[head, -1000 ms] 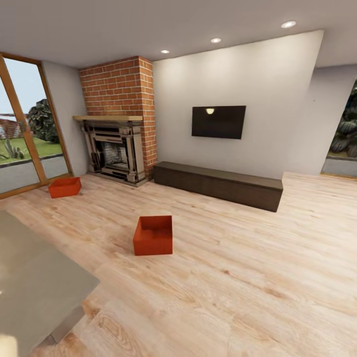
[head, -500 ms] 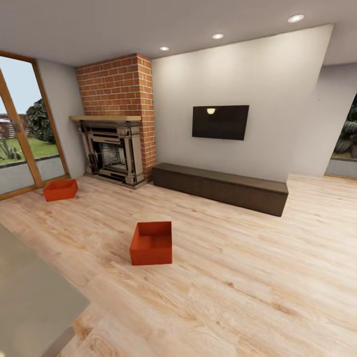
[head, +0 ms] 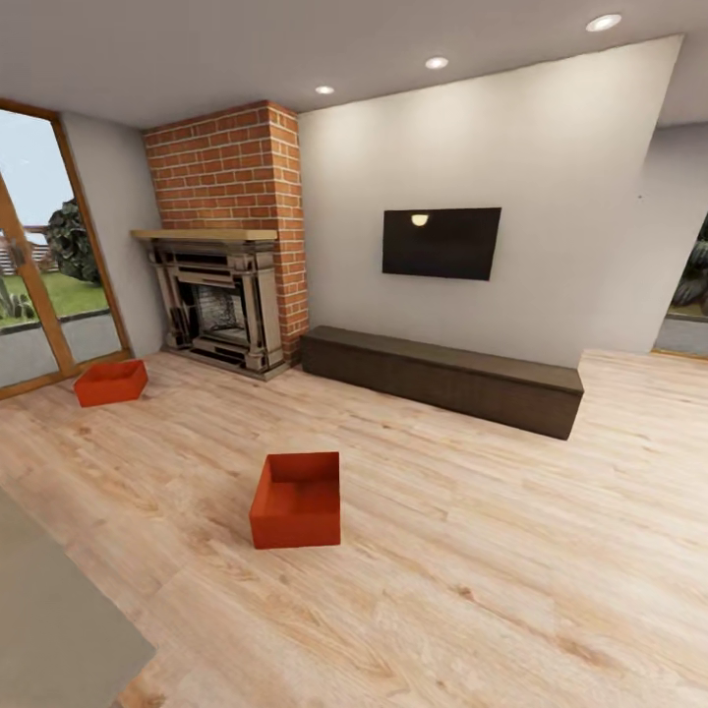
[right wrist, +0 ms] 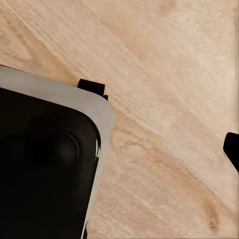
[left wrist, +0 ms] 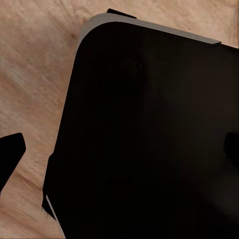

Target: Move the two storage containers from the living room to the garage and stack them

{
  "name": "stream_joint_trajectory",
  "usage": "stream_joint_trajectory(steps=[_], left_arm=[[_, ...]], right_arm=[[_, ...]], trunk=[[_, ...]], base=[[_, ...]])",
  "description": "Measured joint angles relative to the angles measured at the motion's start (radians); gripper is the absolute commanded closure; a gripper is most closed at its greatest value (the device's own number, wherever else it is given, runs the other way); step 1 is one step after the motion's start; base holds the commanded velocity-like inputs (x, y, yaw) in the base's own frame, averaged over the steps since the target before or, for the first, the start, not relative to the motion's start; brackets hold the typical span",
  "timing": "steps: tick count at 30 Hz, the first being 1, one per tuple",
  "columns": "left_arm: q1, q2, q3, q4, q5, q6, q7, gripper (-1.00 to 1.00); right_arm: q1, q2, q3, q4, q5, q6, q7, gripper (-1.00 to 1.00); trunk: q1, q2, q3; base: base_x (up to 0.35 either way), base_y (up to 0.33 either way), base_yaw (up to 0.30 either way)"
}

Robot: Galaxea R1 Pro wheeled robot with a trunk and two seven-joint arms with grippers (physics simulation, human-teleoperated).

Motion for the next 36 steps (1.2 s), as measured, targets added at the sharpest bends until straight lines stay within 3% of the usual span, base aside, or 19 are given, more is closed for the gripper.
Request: stream_joint_trajectory(steps=[36], left_arm=[[0.0, 0.0, 0.0, 0.0, 0.0, 0.0, 0.0, -1.0]], right_arm=[[0.0, 0.002, 0.0, 0.0, 0.001, 0.0, 0.0, -1.0]], trunk=[[0.0, 0.0, 0.0]], base=[[0.317, 0.0, 0.0]])
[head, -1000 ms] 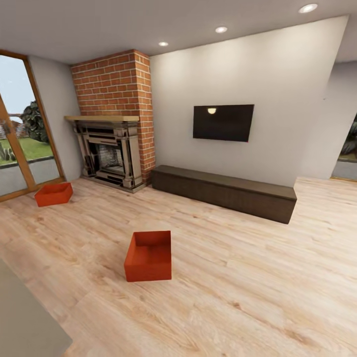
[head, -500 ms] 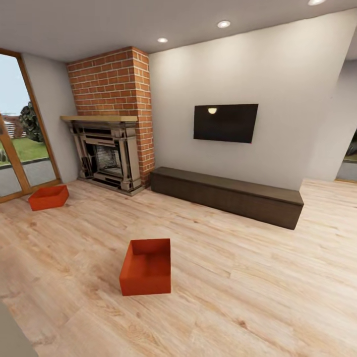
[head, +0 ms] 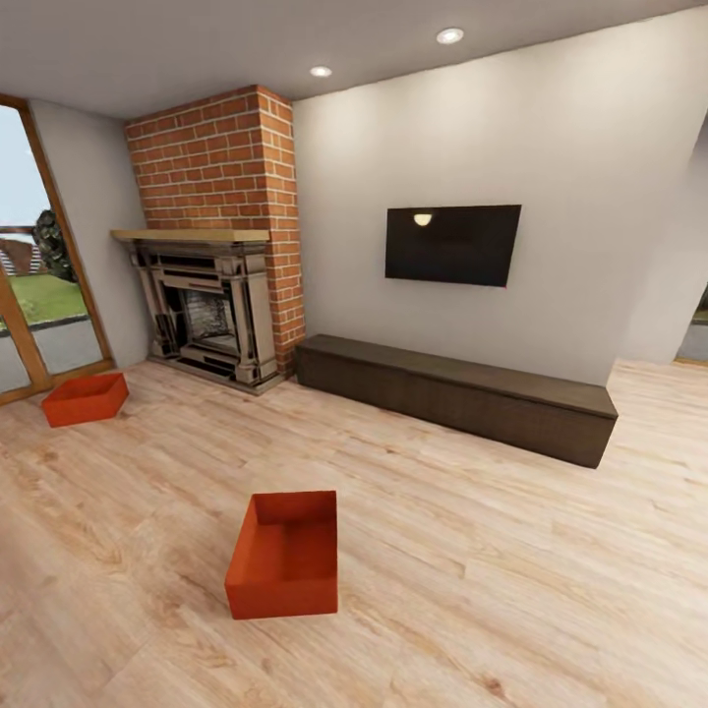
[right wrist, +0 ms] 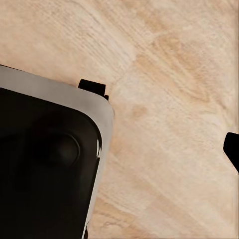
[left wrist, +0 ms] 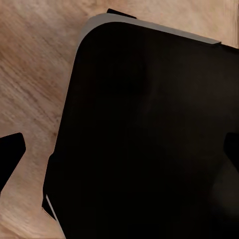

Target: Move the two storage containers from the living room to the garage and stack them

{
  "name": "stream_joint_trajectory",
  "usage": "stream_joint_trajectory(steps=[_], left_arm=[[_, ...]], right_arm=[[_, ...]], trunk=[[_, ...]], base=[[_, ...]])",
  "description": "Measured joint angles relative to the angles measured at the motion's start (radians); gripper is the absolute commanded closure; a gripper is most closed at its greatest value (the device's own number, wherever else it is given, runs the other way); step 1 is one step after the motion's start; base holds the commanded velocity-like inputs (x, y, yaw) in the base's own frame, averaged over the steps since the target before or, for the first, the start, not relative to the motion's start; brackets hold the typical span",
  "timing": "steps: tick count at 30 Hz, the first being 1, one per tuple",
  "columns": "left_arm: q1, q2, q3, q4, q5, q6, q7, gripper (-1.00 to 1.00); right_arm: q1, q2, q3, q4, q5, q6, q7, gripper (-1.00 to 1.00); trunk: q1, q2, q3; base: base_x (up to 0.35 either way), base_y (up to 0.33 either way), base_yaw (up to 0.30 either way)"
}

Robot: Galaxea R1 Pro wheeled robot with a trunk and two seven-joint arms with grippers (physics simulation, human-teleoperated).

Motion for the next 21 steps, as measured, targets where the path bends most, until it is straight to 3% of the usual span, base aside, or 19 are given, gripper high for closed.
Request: stream_joint_trajectory(steps=[21], left_arm=[[0.0, 0.0, 0.0, 0.0, 0.0, -0.006, 0.0, -1.0]], right_arm=[[0.001, 0.0, 0.0, 0.0, 0.001, 0.0, 0.0, -1.0]], trunk=[[0.0, 0.0, 0.0]], base=[[0.317, 0.0, 0.0]])
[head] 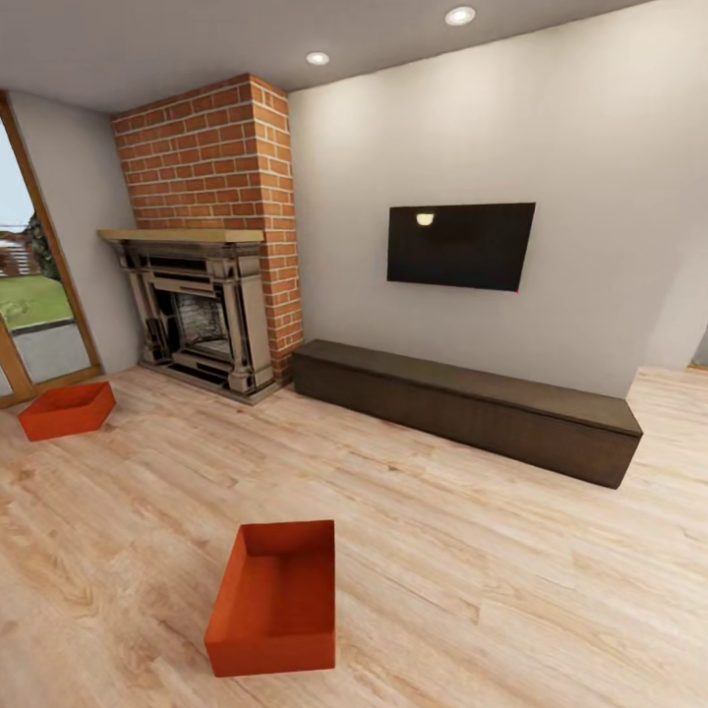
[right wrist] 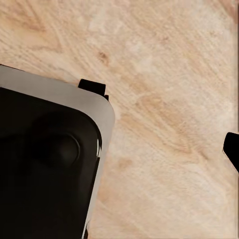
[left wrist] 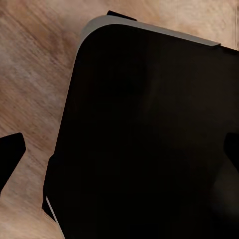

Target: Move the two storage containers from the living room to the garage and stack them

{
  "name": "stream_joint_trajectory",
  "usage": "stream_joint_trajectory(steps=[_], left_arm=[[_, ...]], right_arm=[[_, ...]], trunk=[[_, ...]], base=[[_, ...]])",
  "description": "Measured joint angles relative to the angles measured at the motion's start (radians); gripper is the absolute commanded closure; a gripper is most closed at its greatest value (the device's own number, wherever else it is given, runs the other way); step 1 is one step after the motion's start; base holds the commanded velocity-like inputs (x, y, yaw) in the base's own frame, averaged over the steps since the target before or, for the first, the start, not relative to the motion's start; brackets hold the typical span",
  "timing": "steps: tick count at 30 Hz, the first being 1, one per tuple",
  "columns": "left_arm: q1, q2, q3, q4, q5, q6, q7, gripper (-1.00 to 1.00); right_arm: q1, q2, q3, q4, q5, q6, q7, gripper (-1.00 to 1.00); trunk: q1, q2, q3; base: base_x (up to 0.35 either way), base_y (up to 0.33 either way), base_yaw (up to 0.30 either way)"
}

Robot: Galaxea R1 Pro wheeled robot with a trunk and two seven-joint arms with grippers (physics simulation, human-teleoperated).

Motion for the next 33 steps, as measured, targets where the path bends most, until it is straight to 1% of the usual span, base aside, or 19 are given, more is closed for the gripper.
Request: stream_joint_trajectory(steps=[5, 14, 33], left_arm=[[0.0, 0.0, 0.001, 0.0, -0.001, -0.004, 0.0, -1.0], [0.0, 0.0, 0.001, -0.001, -0.002, -0.005, -0.001, -1.0], [0.0, 0.002, 0.001, 0.0, -0.001, -0.004, -0.001, -1.0]], right_arm=[[0.0, 0.0, 0.0, 0.0, 0.0, 0.0, 0.0, -1.0], [-0.001, 0.0, -0.001, 0.0, 0.0, 0.0, 0.0, -1.0], [0.0, 0.002, -0.002, 0.0, 0.0, 0.0, 0.0, -1.0]], trunk=[[0.0, 0.0, 0.0], [0.0, 0.0, 0.0], [0.0, 0.0, 0.0]], base=[[0.221, 0.0, 0.0], [0.052, 0.0, 0.0], [0.295, 0.007, 0.0]])
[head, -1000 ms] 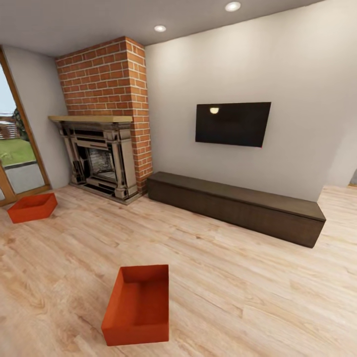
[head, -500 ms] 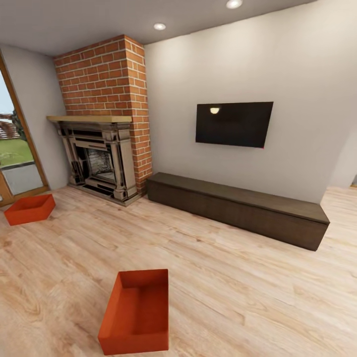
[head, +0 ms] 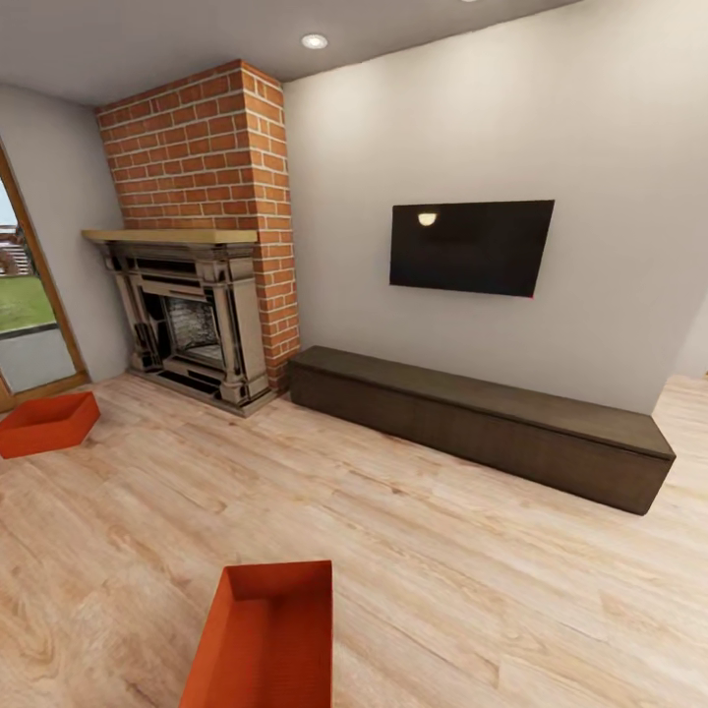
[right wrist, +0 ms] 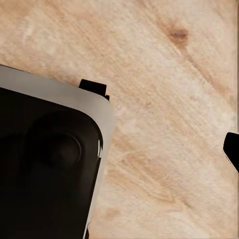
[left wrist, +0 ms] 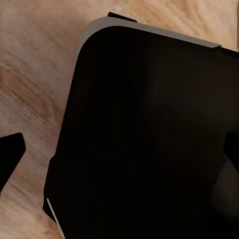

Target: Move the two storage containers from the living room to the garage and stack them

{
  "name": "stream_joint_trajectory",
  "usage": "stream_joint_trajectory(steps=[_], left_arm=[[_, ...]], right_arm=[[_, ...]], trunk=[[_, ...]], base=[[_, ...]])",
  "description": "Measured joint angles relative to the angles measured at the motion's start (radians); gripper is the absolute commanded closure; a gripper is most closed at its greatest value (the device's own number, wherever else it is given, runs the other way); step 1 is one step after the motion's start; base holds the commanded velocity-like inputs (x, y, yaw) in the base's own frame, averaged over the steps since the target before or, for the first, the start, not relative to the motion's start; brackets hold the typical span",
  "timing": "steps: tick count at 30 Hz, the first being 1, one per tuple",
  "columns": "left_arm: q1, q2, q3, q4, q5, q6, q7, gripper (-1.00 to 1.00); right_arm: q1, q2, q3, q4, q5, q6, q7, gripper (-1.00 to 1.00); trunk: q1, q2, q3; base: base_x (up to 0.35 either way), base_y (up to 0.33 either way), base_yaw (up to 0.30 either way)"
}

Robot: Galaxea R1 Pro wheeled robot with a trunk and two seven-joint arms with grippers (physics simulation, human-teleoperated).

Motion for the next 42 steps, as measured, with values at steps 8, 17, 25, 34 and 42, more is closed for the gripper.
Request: stream_joint_trajectory(steps=[8, 17, 25, 34, 42], left_arm=[[0.0, 0.0, 0.0, 0.0, 0.0, 0.0, 0.0, -1.0], [0.0, 0.0, 0.0, 0.0, 0.0, -0.001, 0.001, -1.0], [0.0, 0.0, 0.0, -0.001, -0.001, -0.001, 0.001, -1.0], [0.0, 0.0, 0.0, -0.001, -0.001, -0.001, 0.001, -1.0], [0.0, 0.0, 0.0, -0.001, -0.001, -0.001, 0.0, -1.0]], right_arm=[[0.0, 0.0, 0.0, 0.0, 0.0, 0.0, 0.0, -1.0], [0.0, 0.001, -0.002, 0.0, -0.001, 0.0, 0.0, -1.0], [0.0, 0.0, -0.002, 0.0, -0.002, 0.001, 0.0, -1.0], [-0.001, 0.0, -0.003, 0.0, -0.002, 0.001, 0.001, -1.0], [0.0, 0.0, -0.002, 0.0, -0.002, 0.003, 0.001, -1.0]], trunk=[[0.0, 0.0, 0.0], [0.0, 0.0, 0.0], [0.0, 0.0, 0.0], [0.0, 0.0, 0.0], [0.0, 0.0, 0.0]], base=[[0.159, 0.212, 0.0], [0.043, 0.174, 0.068], [0.001, 0.005, 0.265], [0.0, 0.0, 0.133], [0.0, 0.0, 0.006]])
